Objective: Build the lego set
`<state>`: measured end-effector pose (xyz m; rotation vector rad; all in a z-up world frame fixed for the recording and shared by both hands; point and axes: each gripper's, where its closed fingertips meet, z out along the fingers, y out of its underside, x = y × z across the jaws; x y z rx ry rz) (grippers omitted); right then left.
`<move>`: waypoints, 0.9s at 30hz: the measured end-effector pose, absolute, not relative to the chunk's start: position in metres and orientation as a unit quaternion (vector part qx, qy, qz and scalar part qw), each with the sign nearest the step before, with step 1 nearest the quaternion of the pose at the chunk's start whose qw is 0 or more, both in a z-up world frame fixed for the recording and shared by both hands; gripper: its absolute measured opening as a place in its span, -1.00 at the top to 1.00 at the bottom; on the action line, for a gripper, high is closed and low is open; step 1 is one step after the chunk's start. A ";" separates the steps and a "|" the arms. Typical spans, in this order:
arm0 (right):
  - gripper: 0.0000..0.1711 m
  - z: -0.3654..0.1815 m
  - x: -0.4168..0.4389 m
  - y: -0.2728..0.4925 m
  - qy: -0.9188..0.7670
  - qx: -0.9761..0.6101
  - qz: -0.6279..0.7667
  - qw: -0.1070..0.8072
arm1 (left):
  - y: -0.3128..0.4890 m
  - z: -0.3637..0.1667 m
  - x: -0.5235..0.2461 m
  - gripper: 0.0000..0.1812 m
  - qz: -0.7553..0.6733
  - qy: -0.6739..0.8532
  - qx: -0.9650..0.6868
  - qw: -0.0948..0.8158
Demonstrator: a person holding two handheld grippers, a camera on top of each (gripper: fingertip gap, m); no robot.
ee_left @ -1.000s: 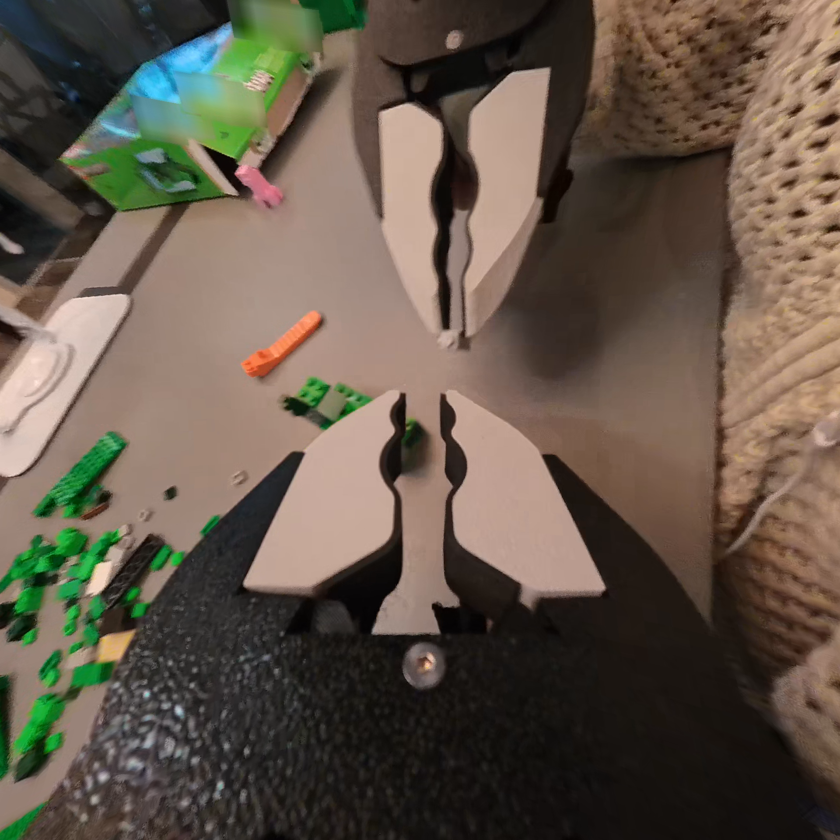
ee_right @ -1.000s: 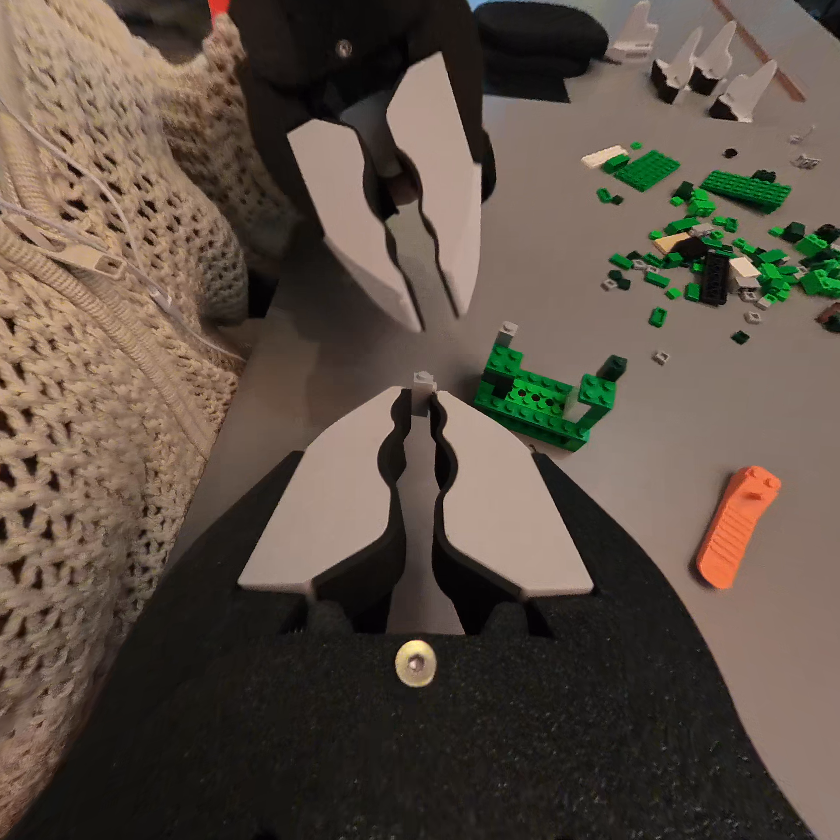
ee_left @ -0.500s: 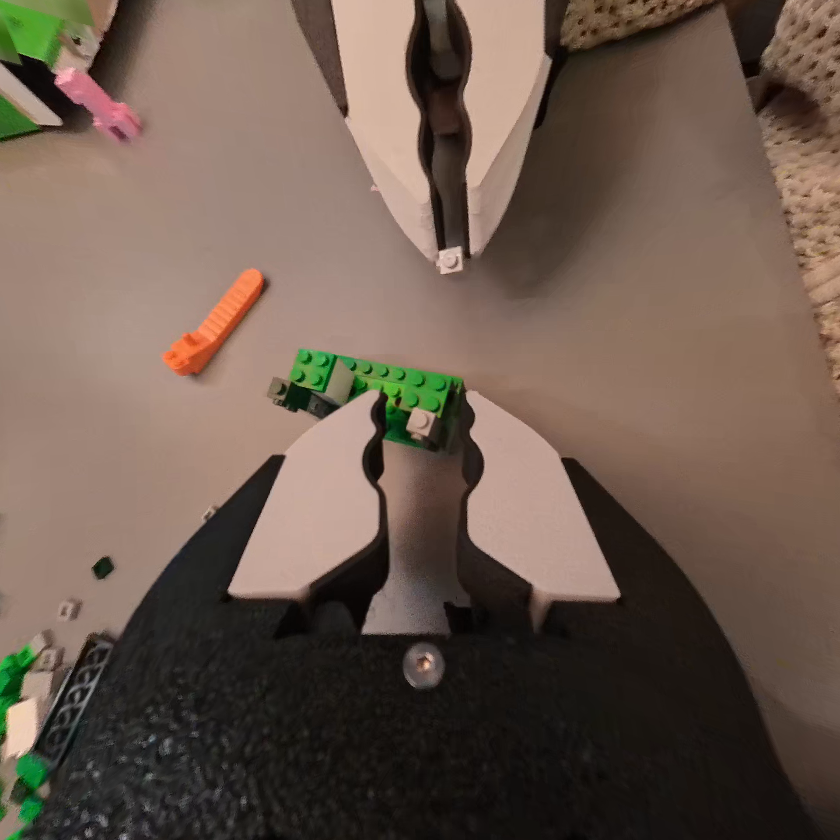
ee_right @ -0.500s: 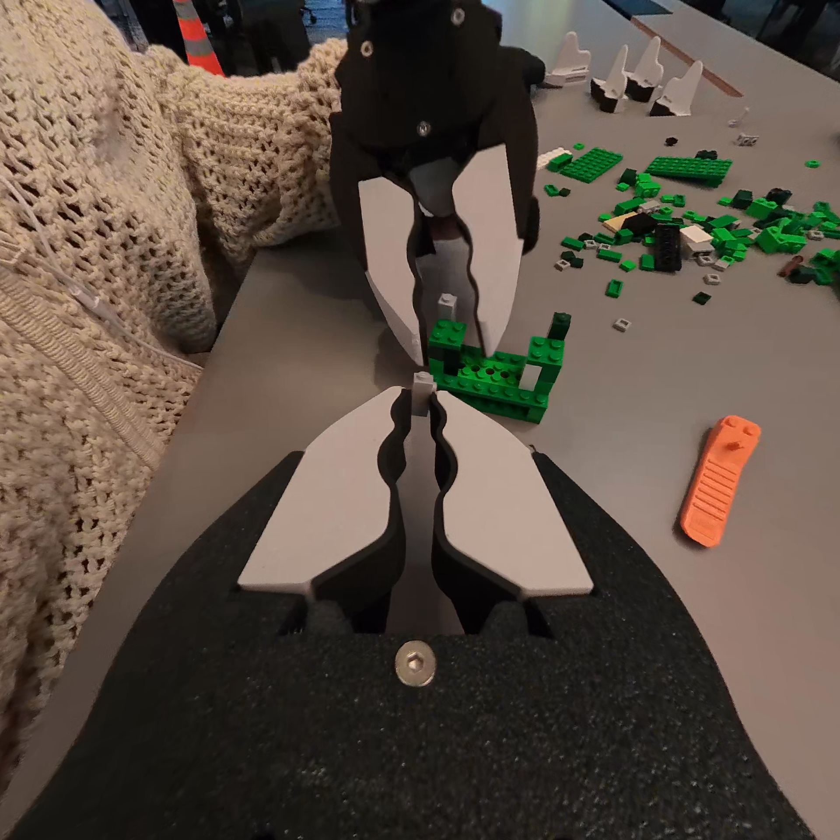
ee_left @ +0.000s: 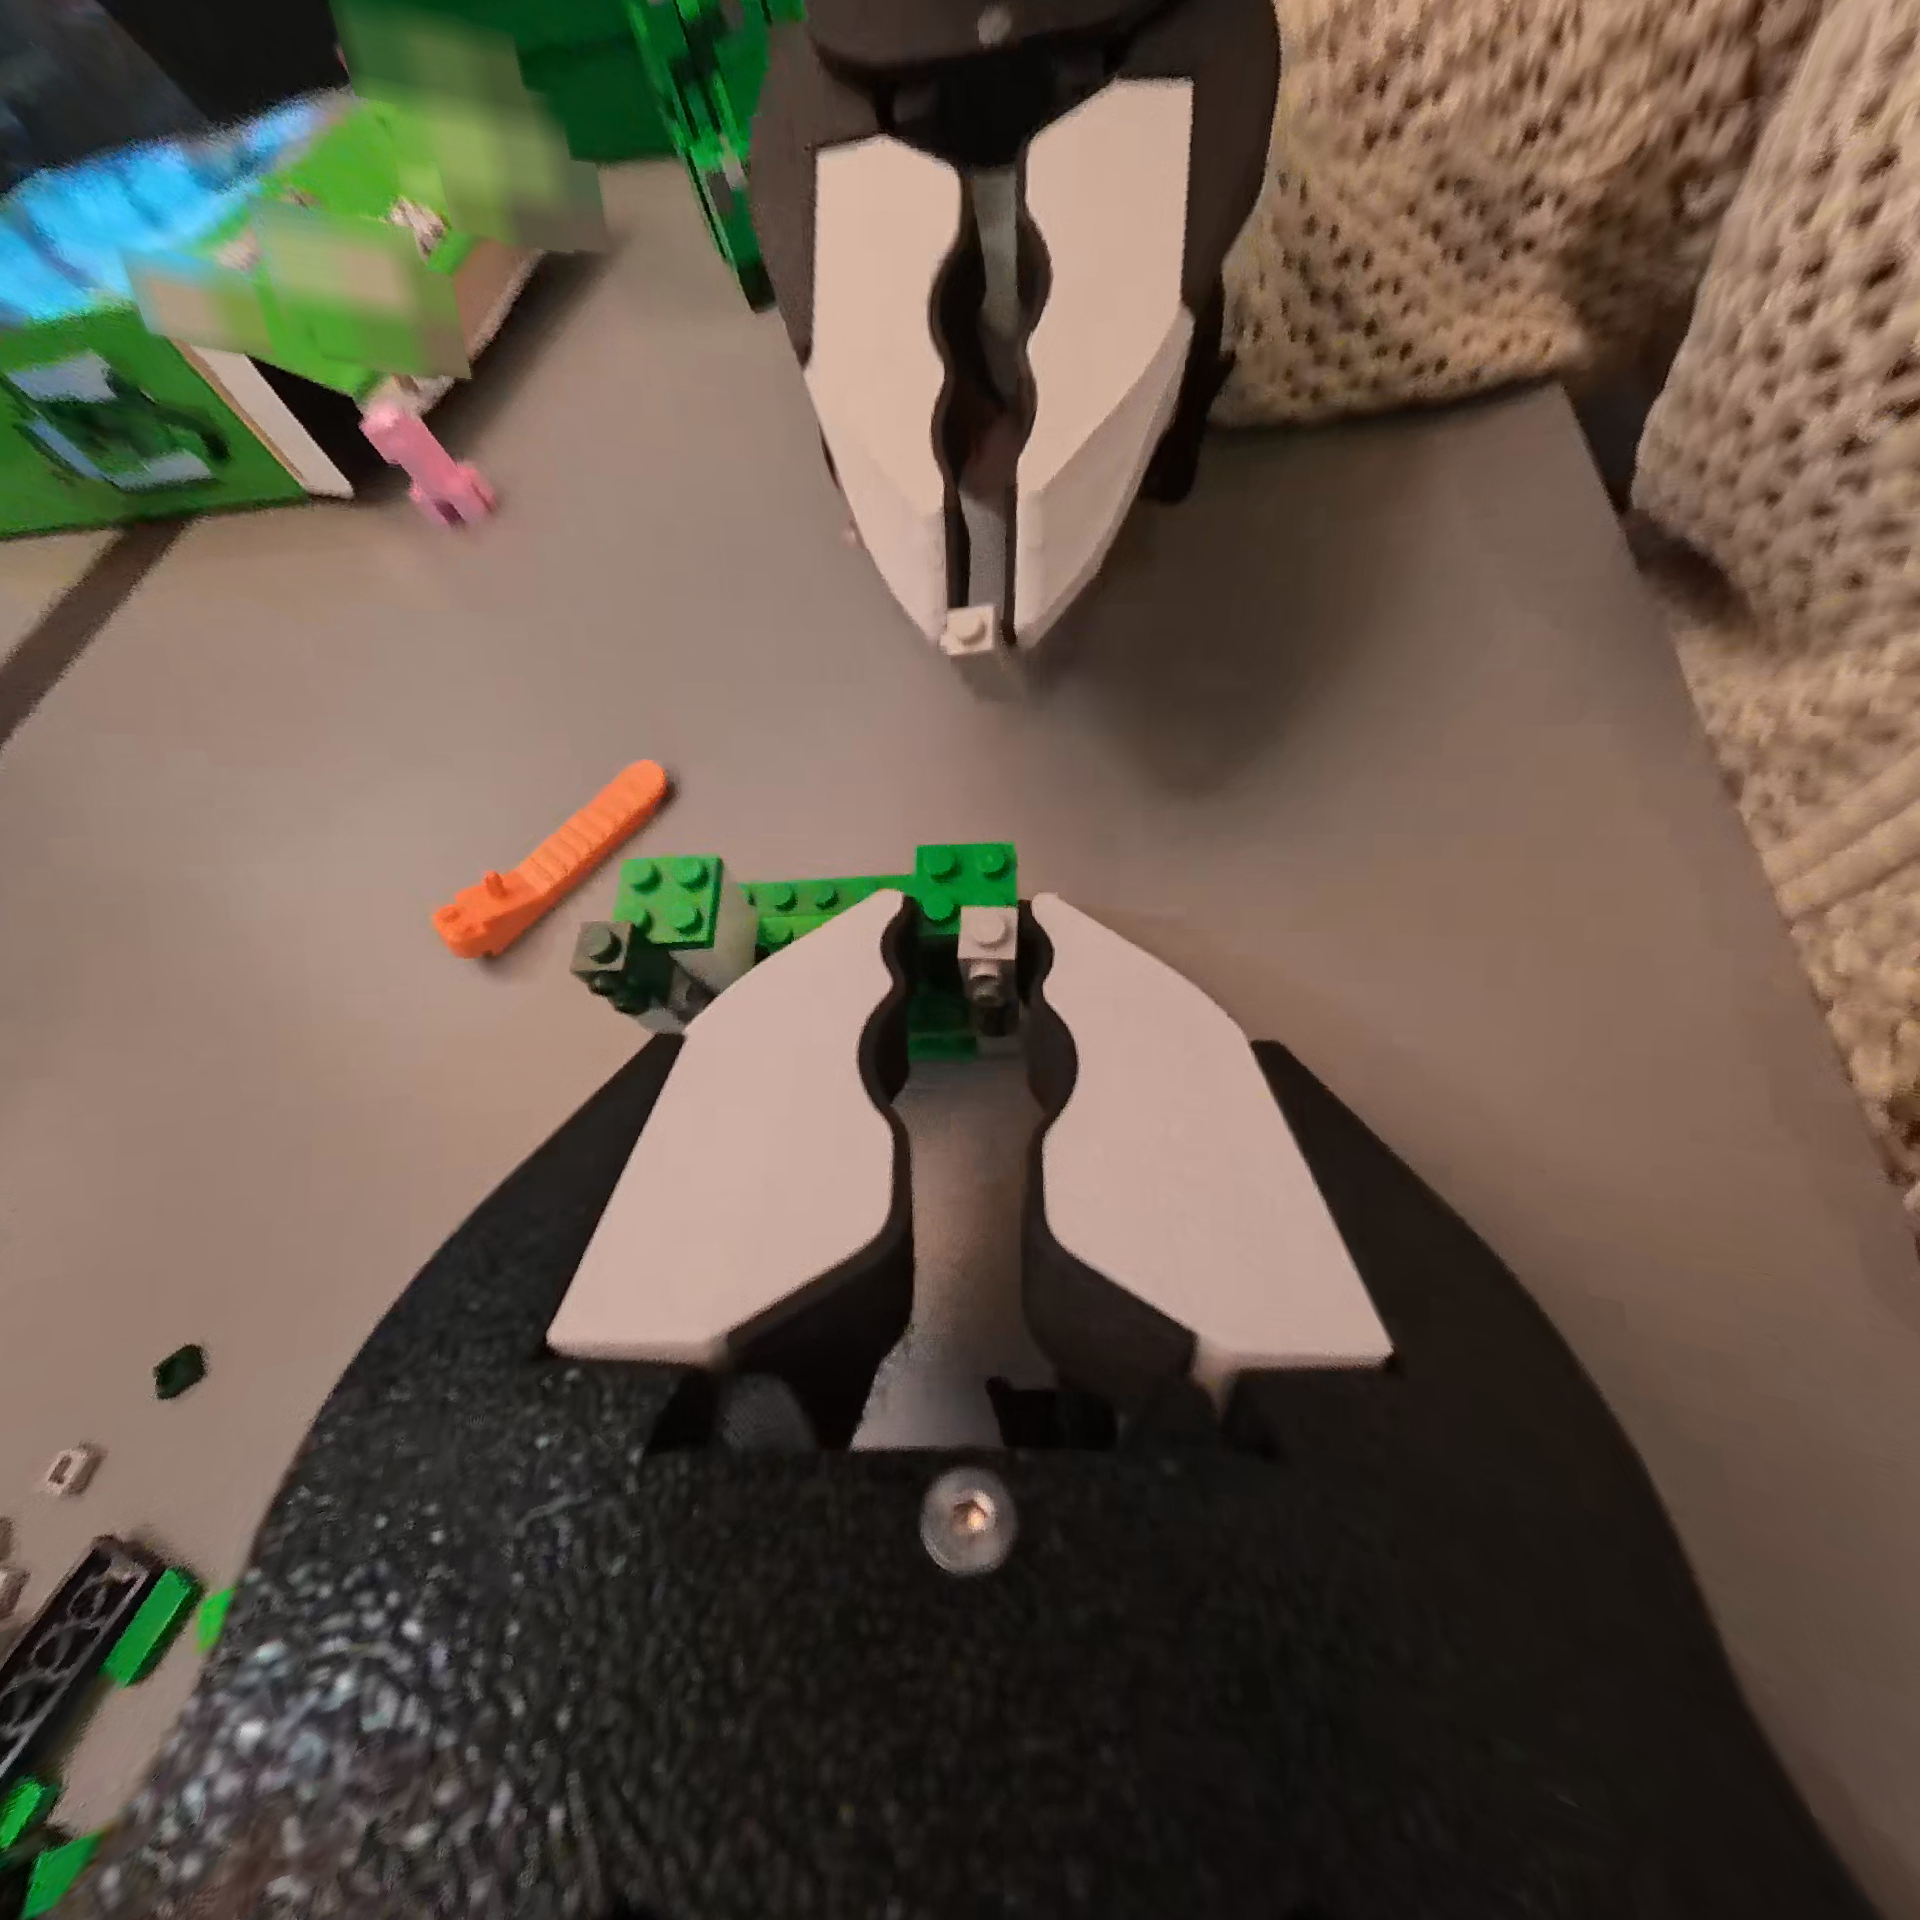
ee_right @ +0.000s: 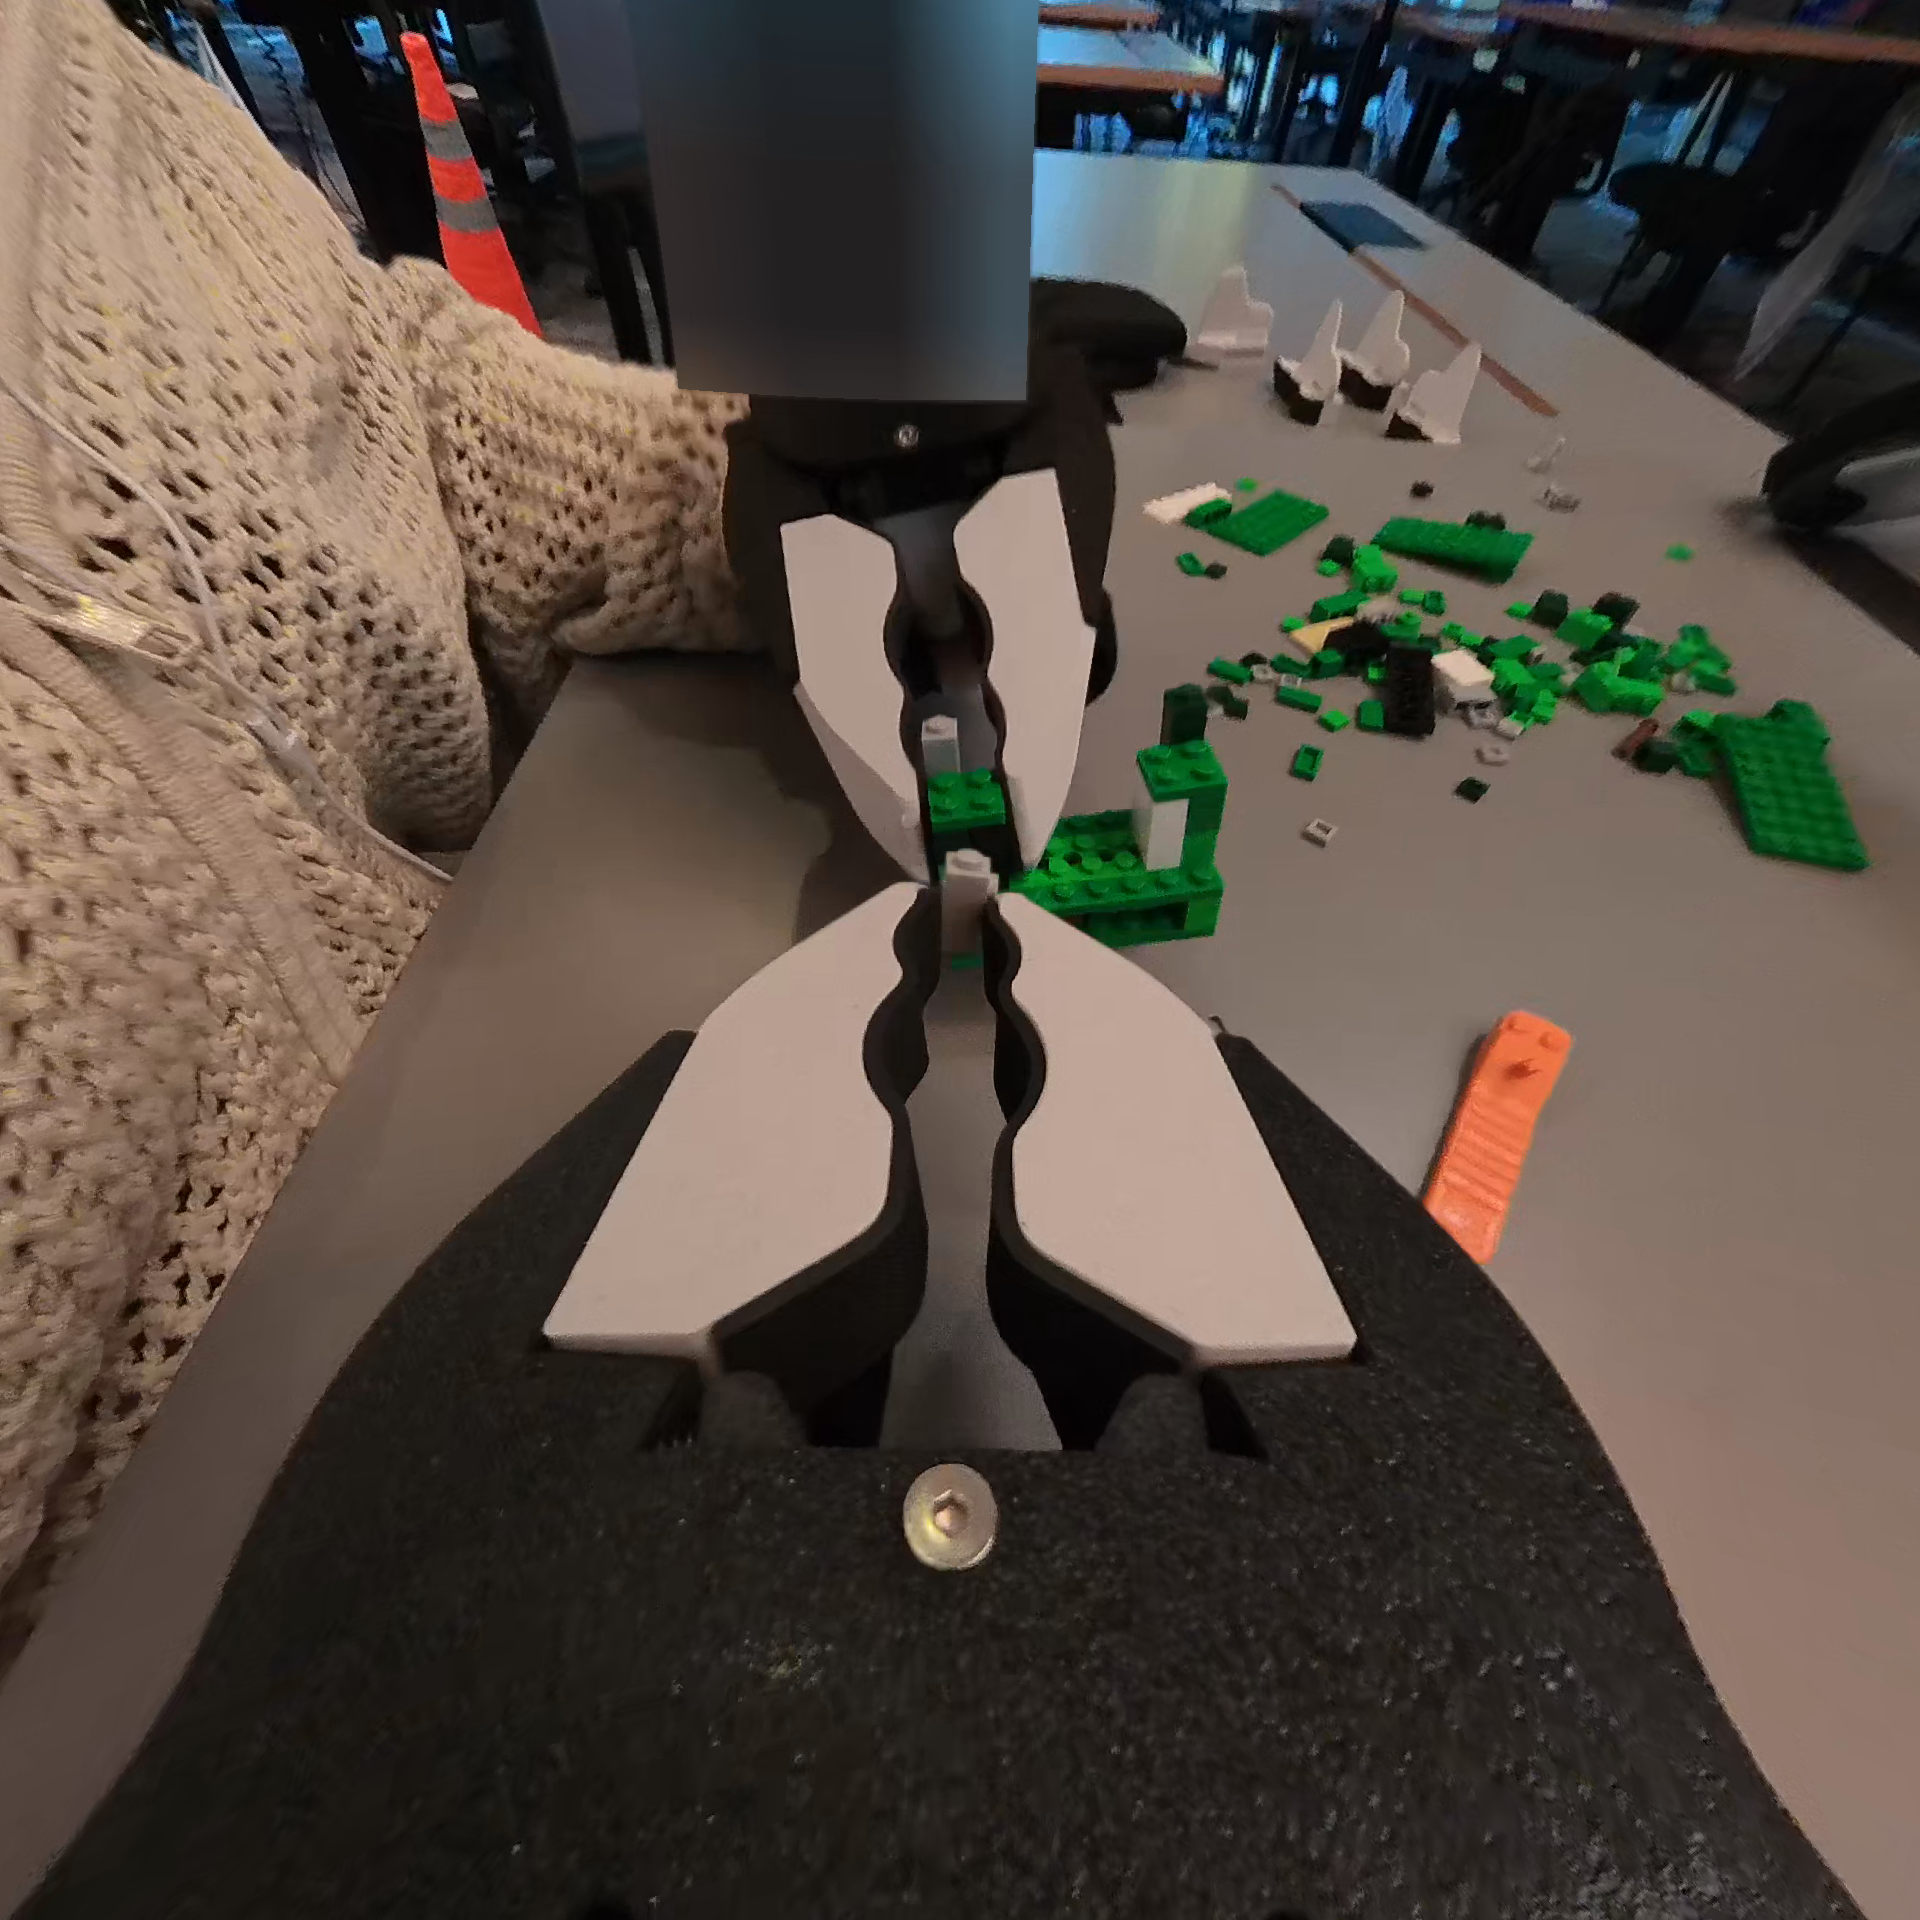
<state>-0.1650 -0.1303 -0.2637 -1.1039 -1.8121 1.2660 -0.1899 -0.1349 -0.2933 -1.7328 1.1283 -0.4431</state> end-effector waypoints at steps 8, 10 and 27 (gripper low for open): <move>0.92 -0.218 -0.163 -0.131 -0.692 -0.381 0.521 0.324 | -0.132 -0.244 -0.165 0.81 -0.317 0.313 -0.661 0.604; 0.92 -0.199 -0.165 -0.131 -0.710 -0.373 0.518 0.298 | -0.130 -0.226 -0.165 0.81 -0.347 0.262 -0.634 0.640; 0.92 -0.142 -0.189 -0.134 -0.891 -0.333 0.296 0.090 | -0.127 -0.147 -0.186 0.82 -0.322 0.126 -0.495 0.797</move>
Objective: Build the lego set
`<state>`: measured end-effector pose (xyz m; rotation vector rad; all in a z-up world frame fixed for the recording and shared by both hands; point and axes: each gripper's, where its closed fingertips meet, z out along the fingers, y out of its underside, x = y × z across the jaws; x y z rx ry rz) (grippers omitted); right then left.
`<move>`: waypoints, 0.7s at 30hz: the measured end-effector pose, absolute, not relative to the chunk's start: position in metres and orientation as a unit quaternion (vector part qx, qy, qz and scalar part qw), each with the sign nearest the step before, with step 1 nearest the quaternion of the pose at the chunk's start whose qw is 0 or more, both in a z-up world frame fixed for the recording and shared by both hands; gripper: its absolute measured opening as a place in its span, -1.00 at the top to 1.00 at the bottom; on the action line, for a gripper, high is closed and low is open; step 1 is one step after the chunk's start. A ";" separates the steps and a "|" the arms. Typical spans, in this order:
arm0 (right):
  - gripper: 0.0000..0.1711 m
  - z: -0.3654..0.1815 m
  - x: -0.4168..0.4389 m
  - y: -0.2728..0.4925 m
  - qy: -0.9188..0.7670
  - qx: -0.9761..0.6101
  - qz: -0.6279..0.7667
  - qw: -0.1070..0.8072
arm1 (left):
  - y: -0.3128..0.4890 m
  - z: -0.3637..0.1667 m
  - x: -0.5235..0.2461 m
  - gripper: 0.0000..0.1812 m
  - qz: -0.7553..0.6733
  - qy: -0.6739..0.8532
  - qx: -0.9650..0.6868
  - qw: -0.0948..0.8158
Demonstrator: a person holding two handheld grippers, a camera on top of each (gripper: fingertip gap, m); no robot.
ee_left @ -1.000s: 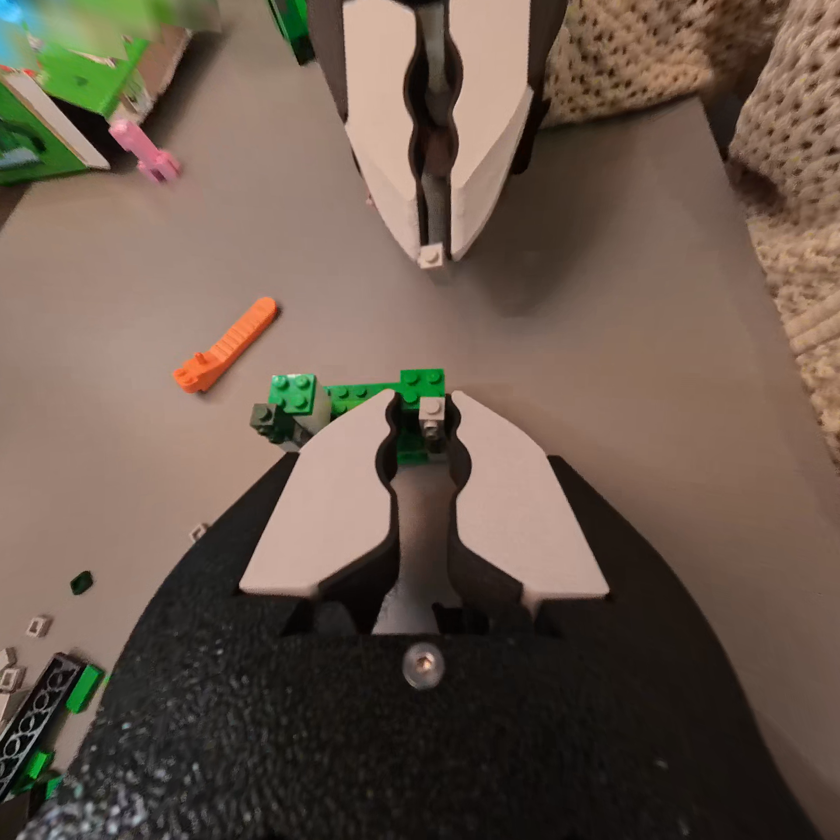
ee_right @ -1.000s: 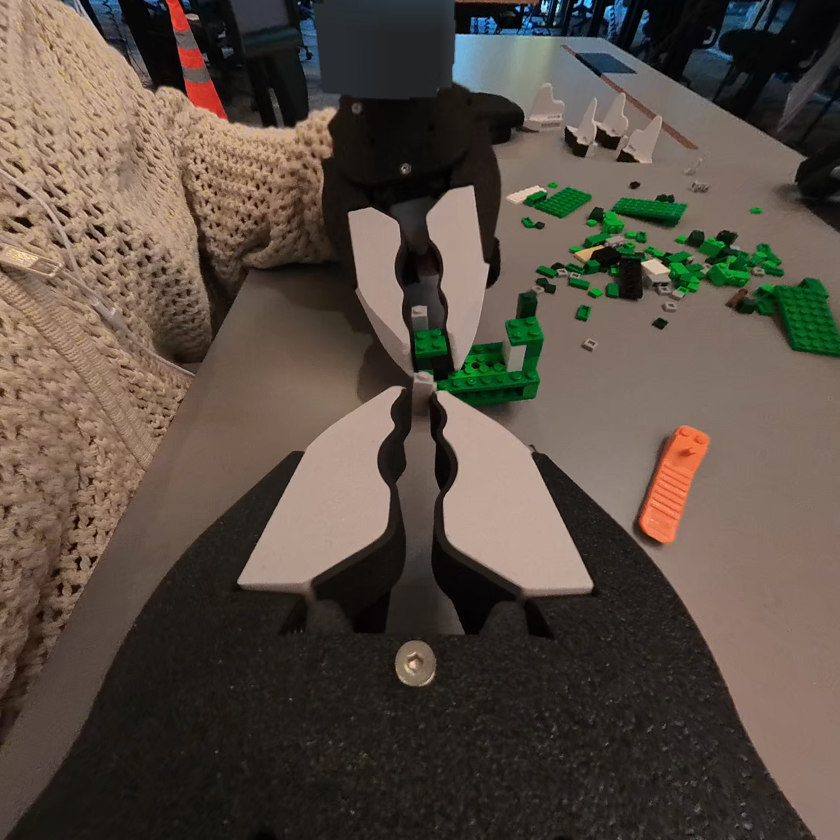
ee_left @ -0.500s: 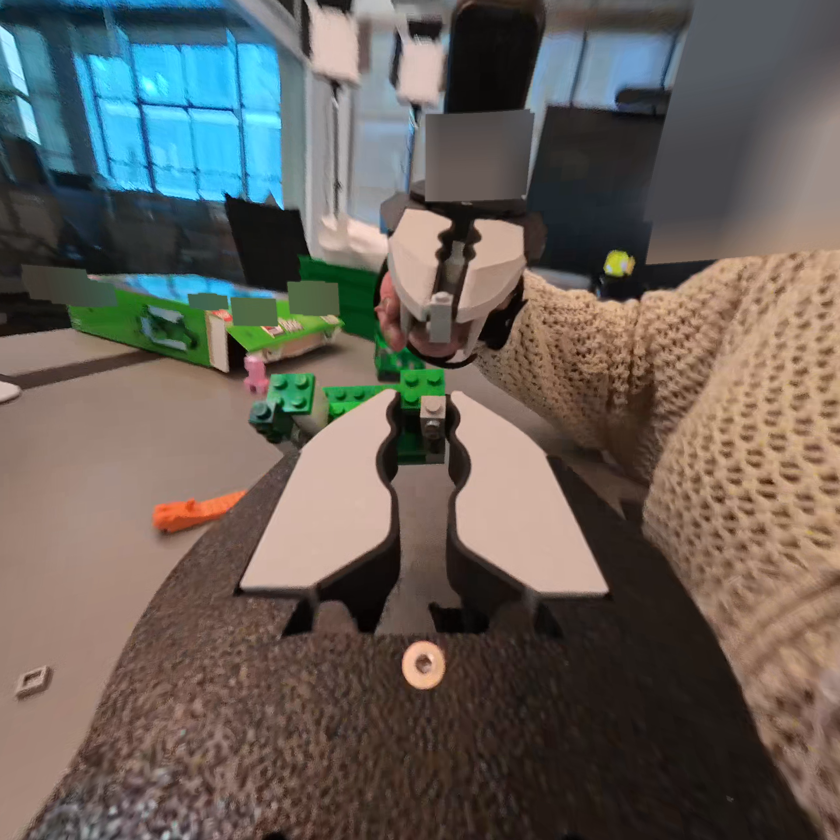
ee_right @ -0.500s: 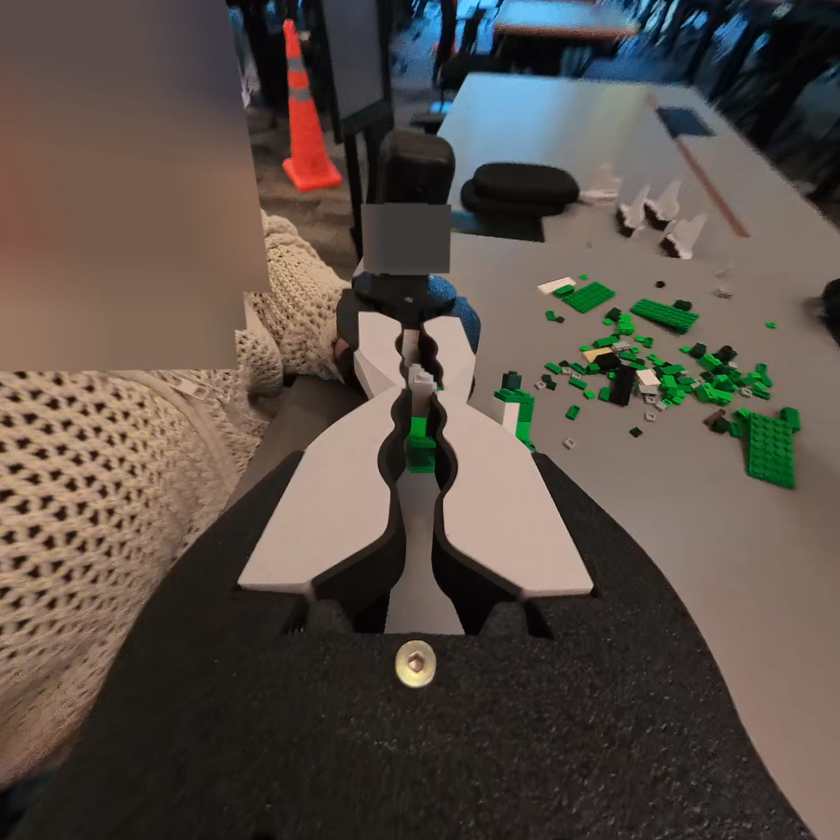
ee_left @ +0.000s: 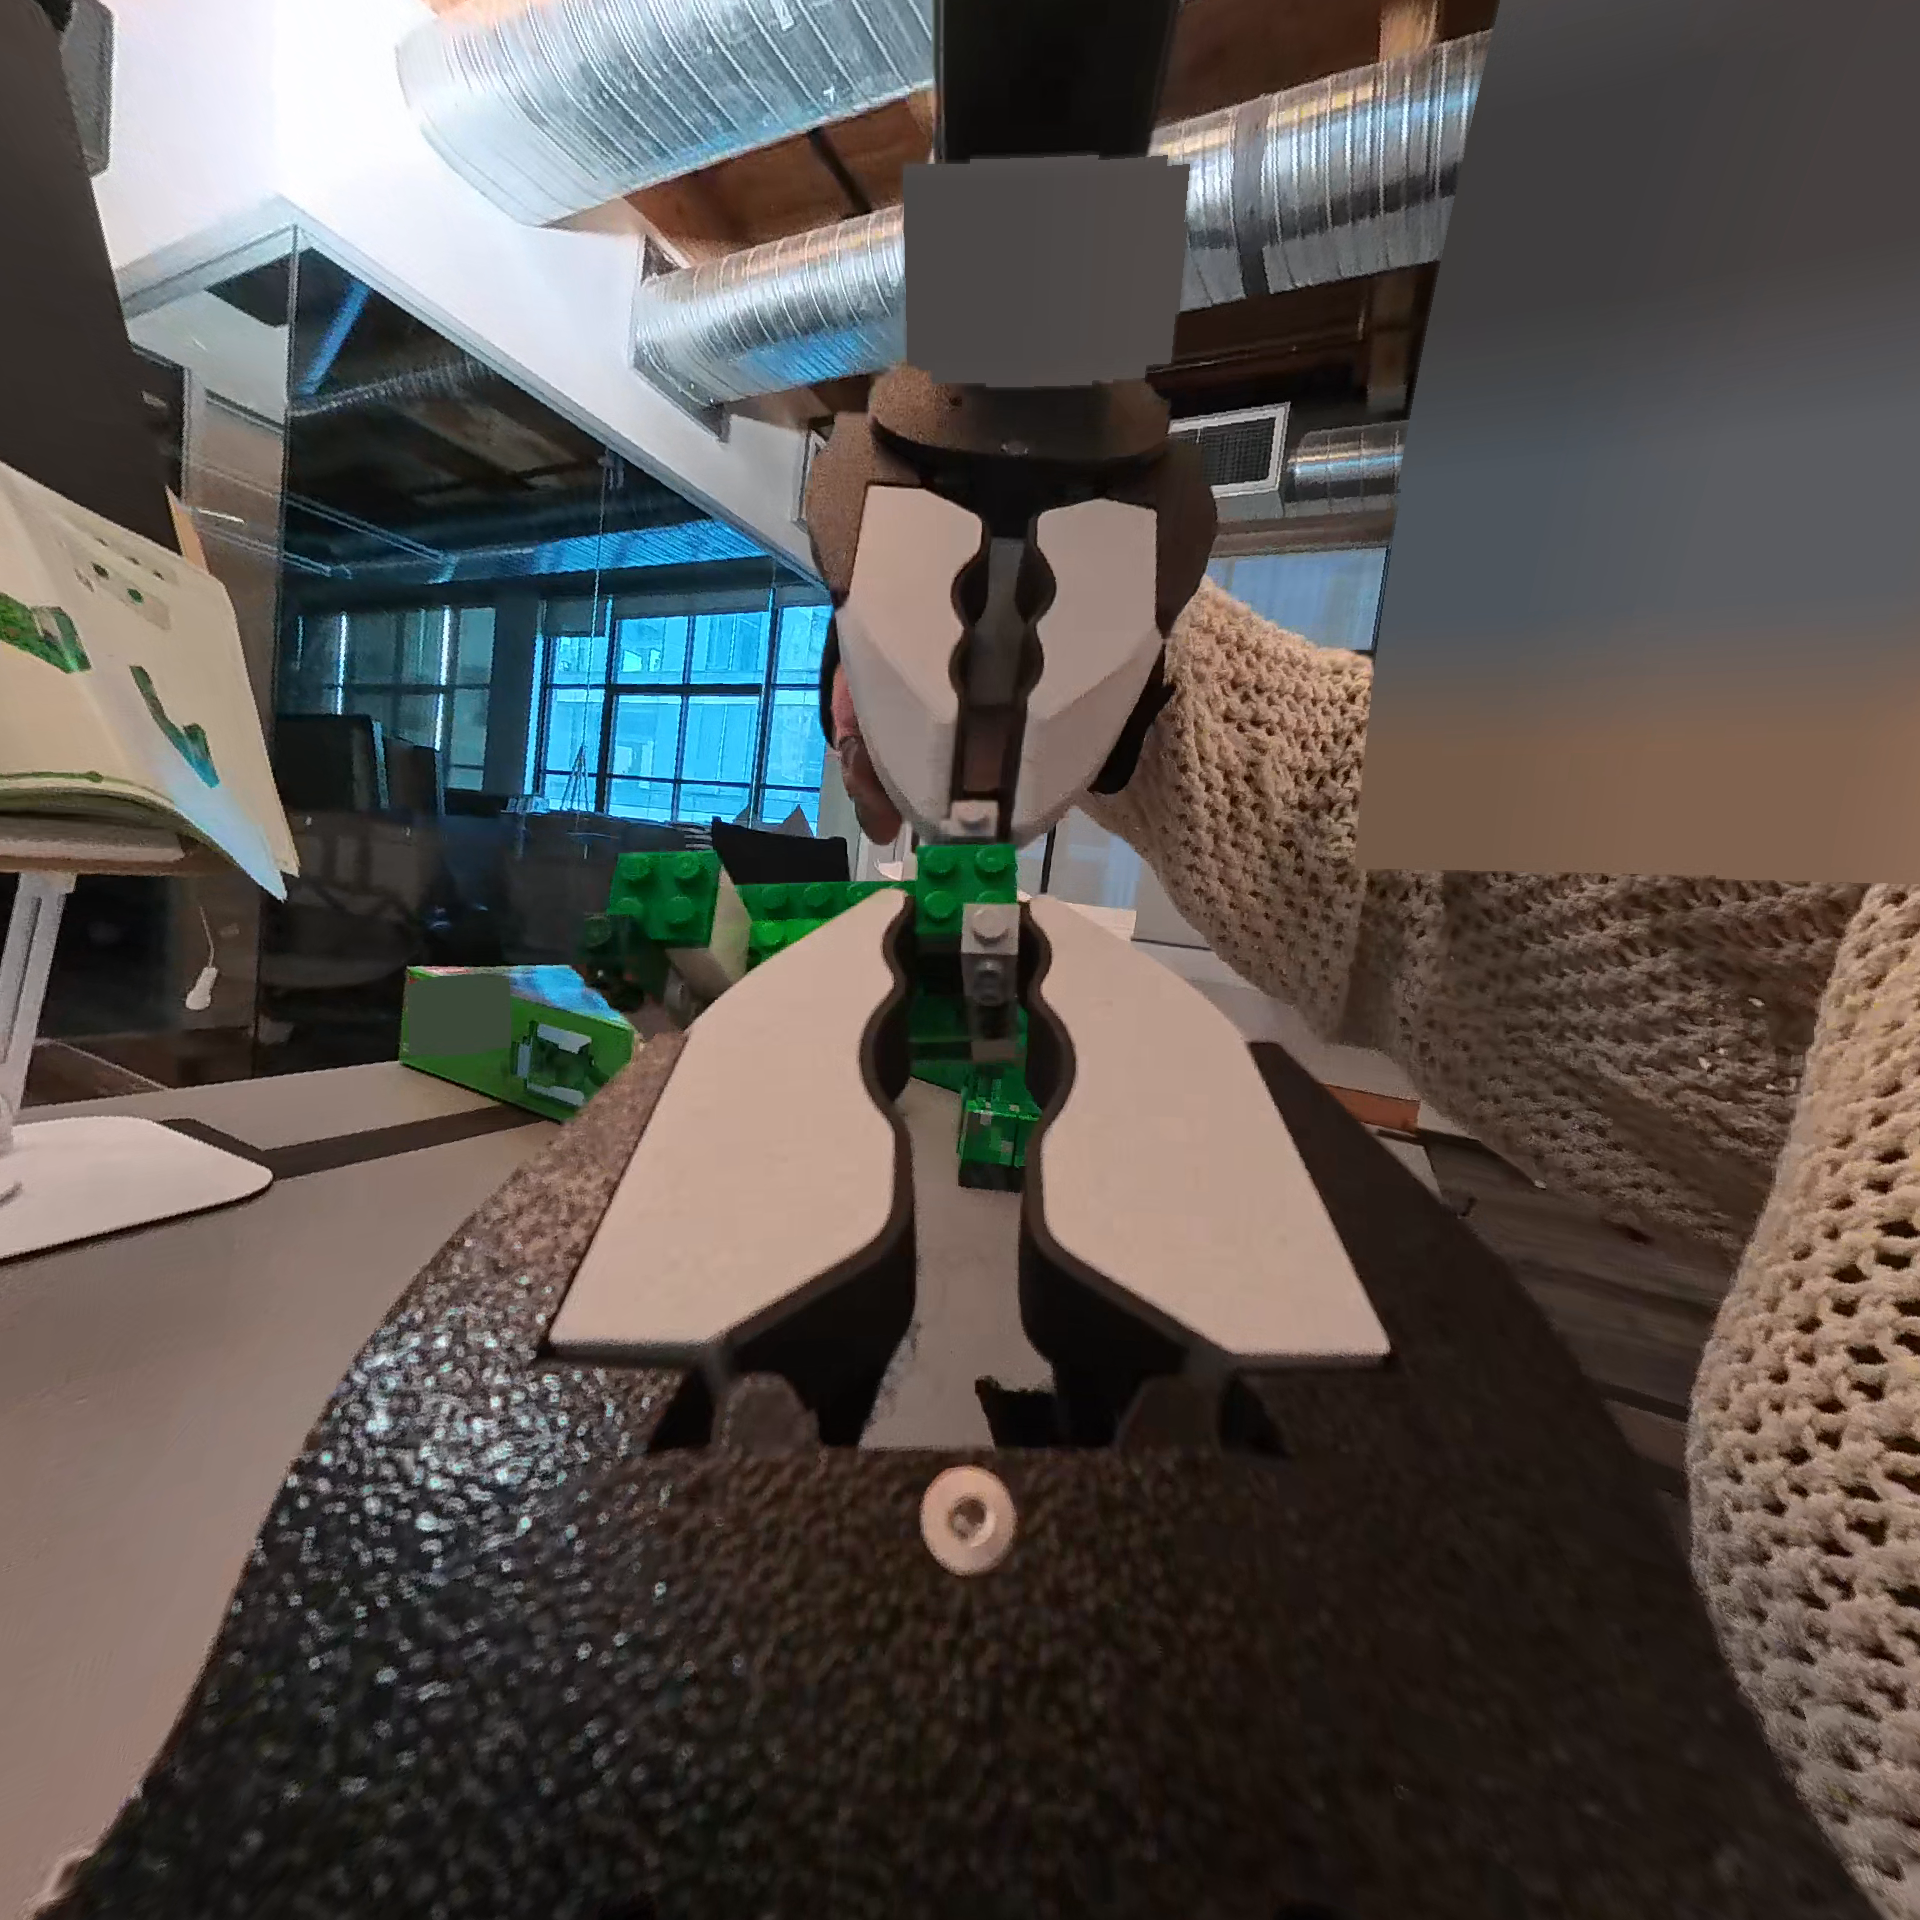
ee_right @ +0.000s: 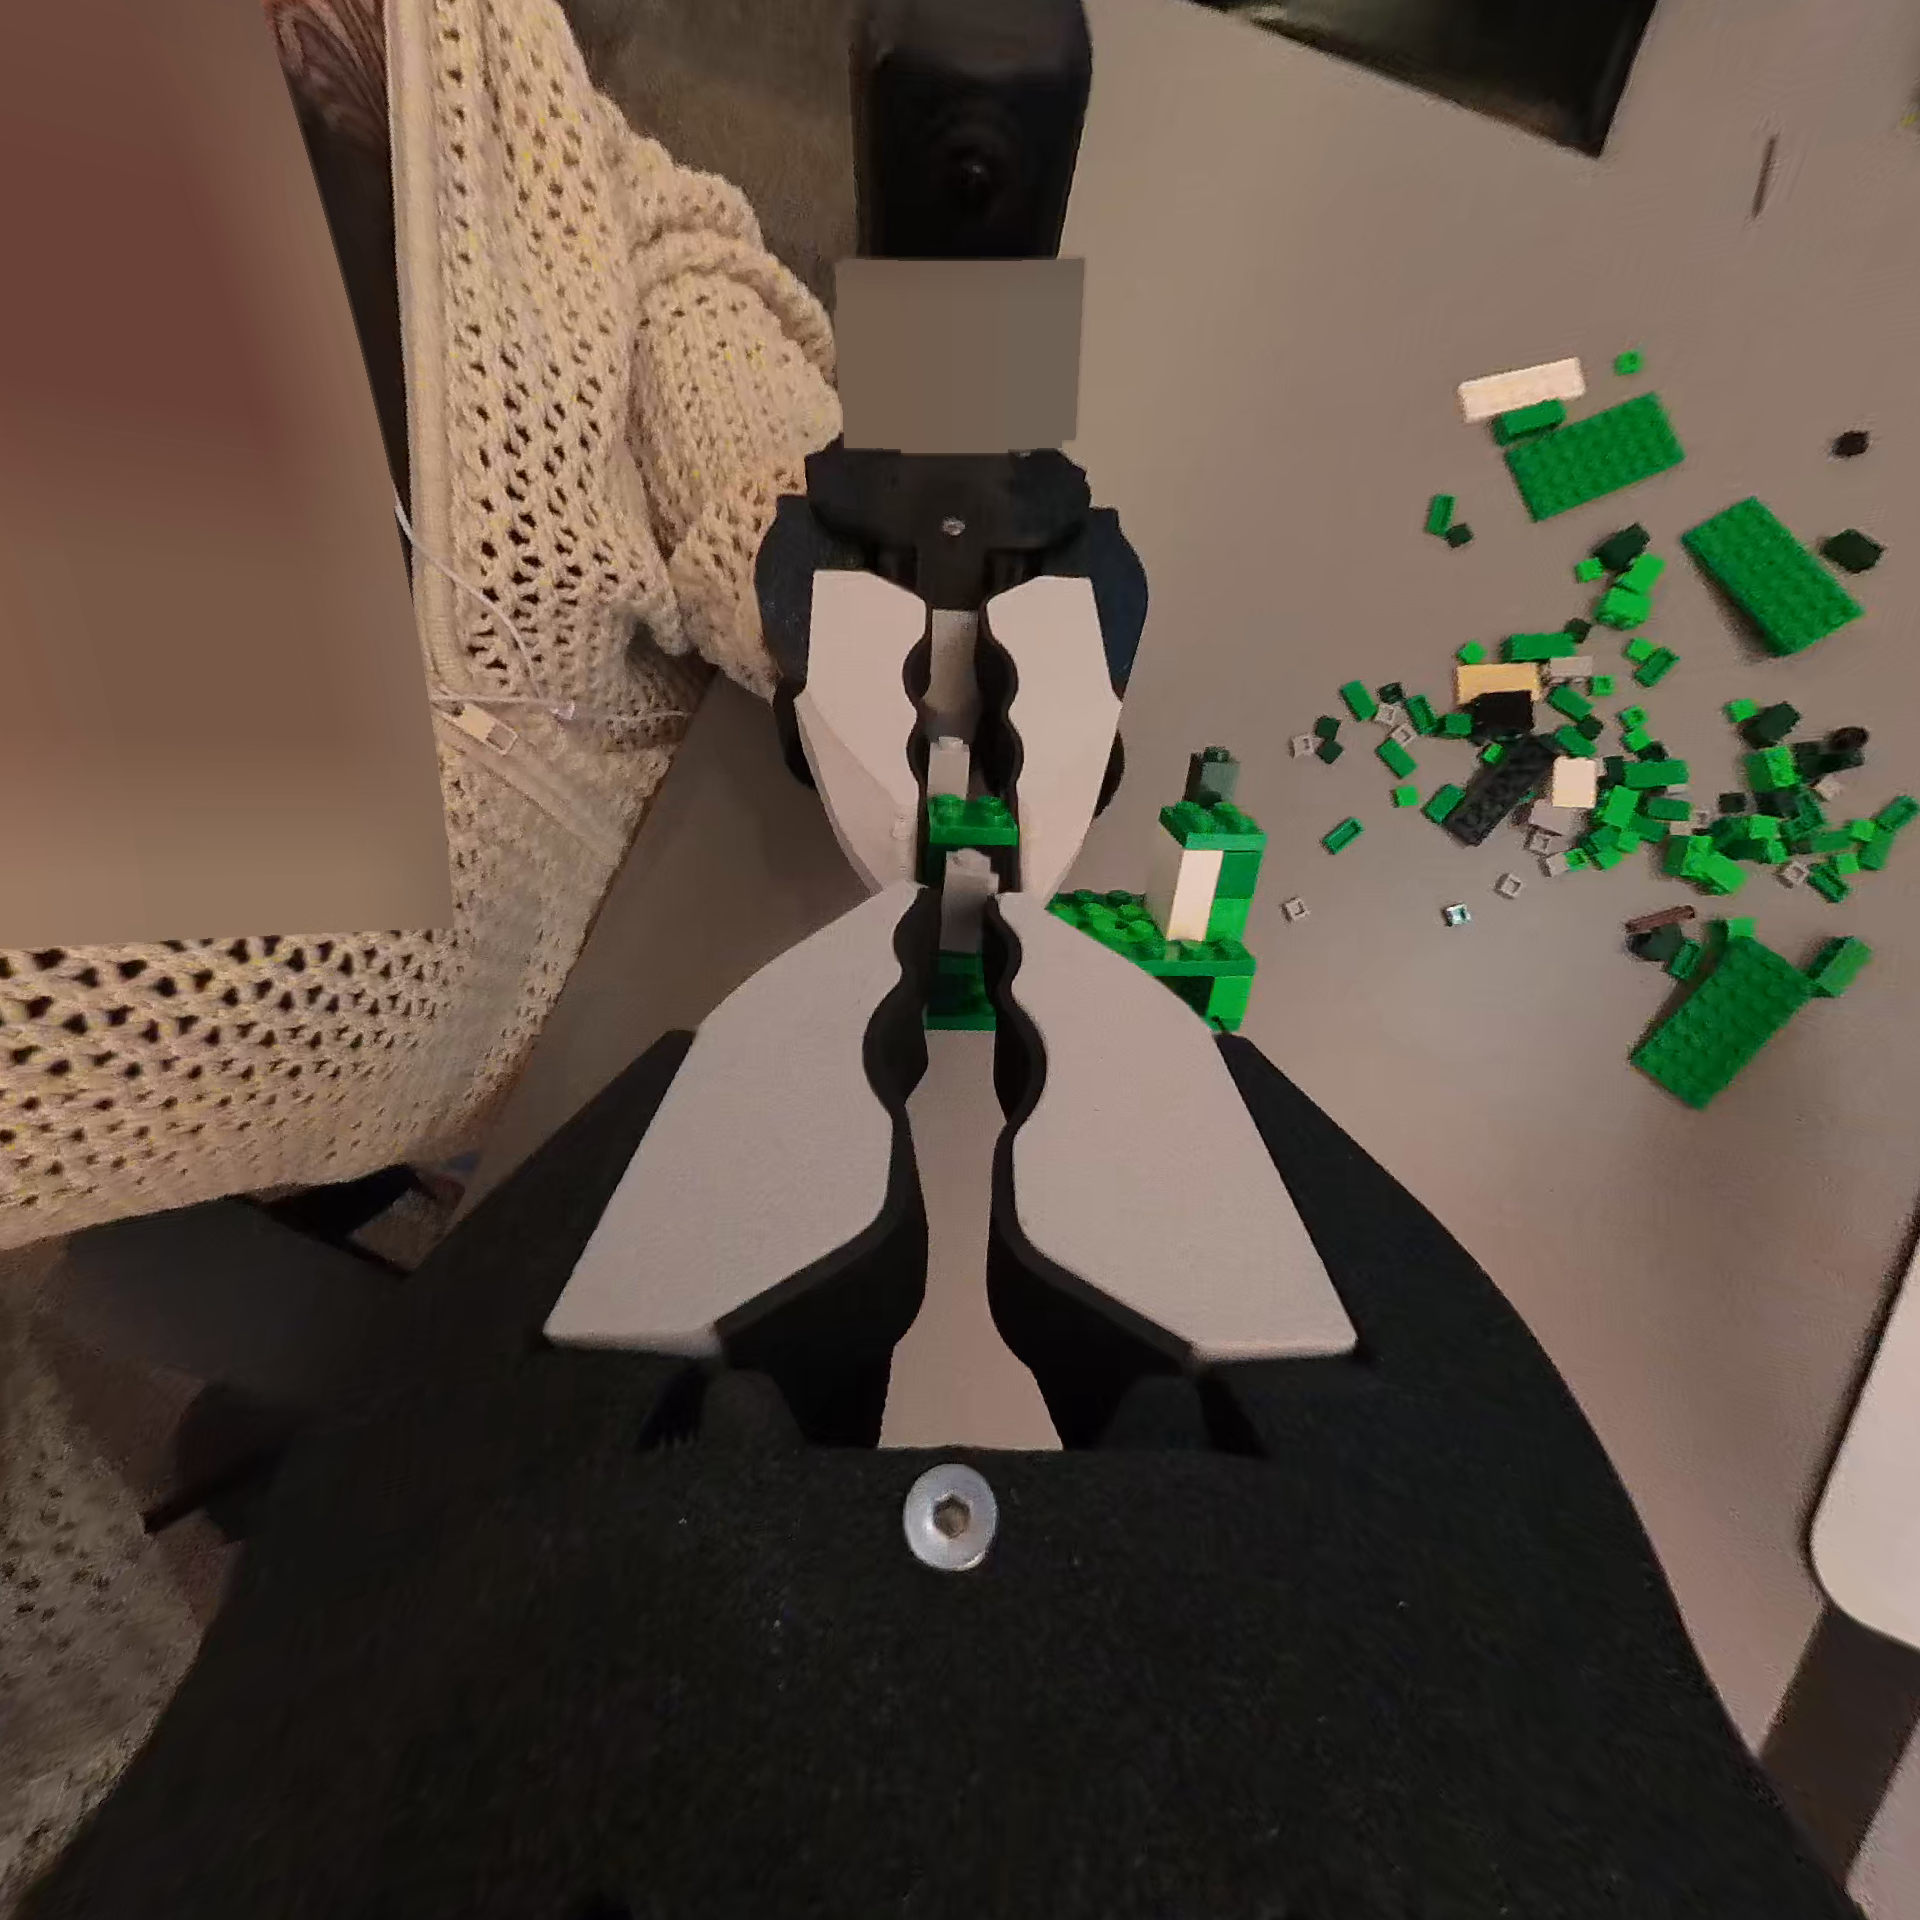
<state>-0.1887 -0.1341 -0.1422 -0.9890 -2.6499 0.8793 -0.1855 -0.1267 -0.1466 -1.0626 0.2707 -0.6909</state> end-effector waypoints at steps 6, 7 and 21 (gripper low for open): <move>0.92 -0.142 -0.189 -0.138 -0.899 -0.334 0.271 0.079 | -0.130 -0.144 -0.184 0.82 -0.324 0.133 -0.484 0.802; 0.92 -0.143 -0.188 -0.138 -0.901 -0.334 0.265 0.076 | -0.130 -0.144 -0.184 0.82 -0.325 0.134 -0.483 0.802; 0.91 -0.145 -0.183 -0.138 -0.920 -0.325 0.212 0.057 | -0.131 -0.145 -0.179 0.82 -0.332 0.143 -0.481 0.799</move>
